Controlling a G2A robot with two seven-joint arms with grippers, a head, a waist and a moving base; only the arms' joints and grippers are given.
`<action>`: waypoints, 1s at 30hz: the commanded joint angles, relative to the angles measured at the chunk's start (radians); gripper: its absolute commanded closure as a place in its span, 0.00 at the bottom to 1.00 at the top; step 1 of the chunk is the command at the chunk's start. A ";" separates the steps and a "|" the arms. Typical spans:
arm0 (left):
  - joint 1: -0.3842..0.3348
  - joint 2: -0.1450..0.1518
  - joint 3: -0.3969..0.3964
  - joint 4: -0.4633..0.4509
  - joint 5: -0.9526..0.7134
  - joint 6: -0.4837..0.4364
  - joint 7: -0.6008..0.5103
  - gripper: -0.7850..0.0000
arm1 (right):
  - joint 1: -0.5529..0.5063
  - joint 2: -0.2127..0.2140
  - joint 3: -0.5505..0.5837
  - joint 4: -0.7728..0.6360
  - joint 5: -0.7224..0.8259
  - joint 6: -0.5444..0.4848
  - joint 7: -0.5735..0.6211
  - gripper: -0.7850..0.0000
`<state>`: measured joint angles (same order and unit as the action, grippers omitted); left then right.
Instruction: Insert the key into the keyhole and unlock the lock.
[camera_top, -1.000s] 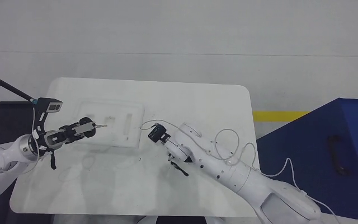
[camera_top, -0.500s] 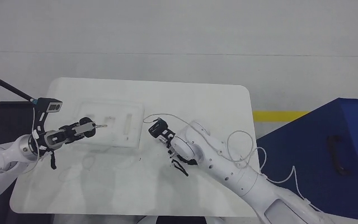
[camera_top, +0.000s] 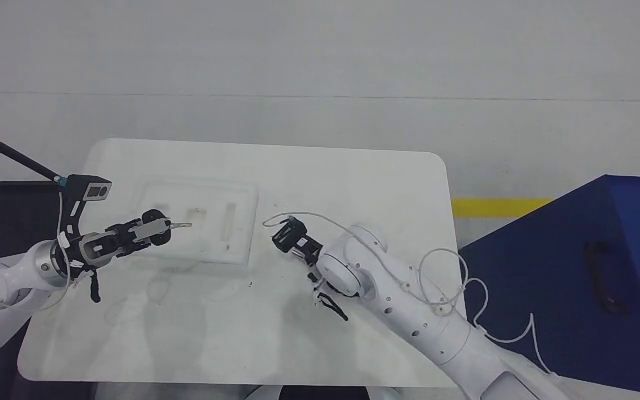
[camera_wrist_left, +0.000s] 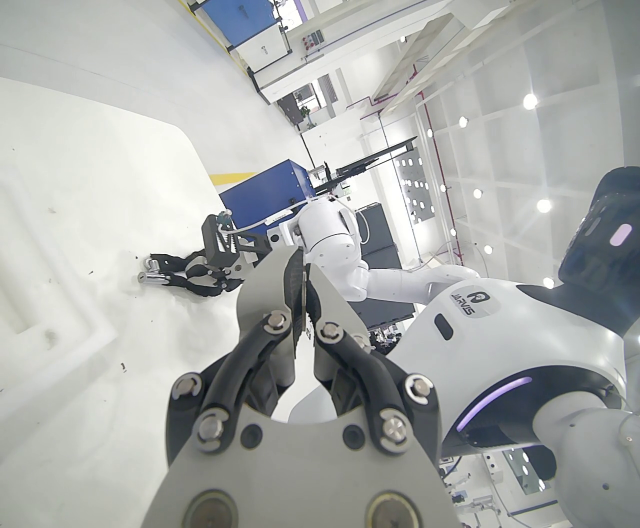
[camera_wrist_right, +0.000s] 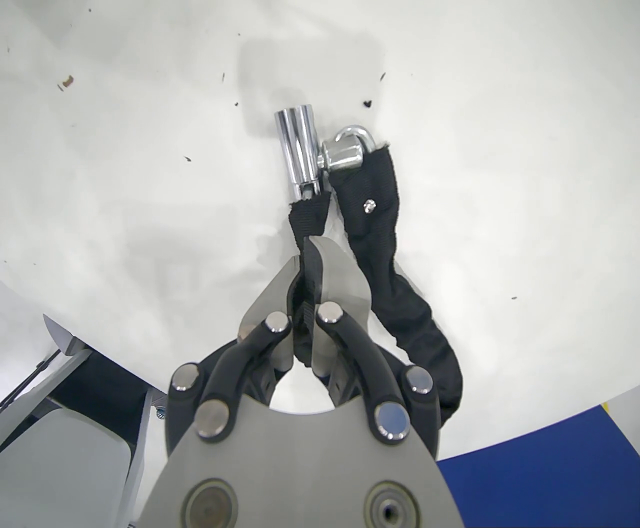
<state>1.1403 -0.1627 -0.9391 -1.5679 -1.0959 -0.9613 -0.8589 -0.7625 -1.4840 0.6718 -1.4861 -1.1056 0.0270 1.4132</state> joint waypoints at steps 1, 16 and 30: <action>0.000 0.000 0.000 0.000 0.000 0.000 0.000 1.00 | 0.004 -0.003 -0.004 0.004 -0.009 0.010 0.005 0.84; 0.000 0.000 0.000 0.000 0.000 0.000 0.000 1.00 | 0.043 -0.042 -0.045 0.106 -0.005 0.032 0.006 0.67; 0.000 0.000 0.000 0.000 0.000 0.000 0.000 1.00 | 0.075 -0.083 -0.061 0.215 -0.005 0.106 -0.007 1.00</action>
<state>1.1403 -0.1627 -0.9391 -1.5679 -1.0959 -0.9613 -0.8589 -0.6879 -1.5657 0.6042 -1.2774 -1.1117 0.1222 1.4104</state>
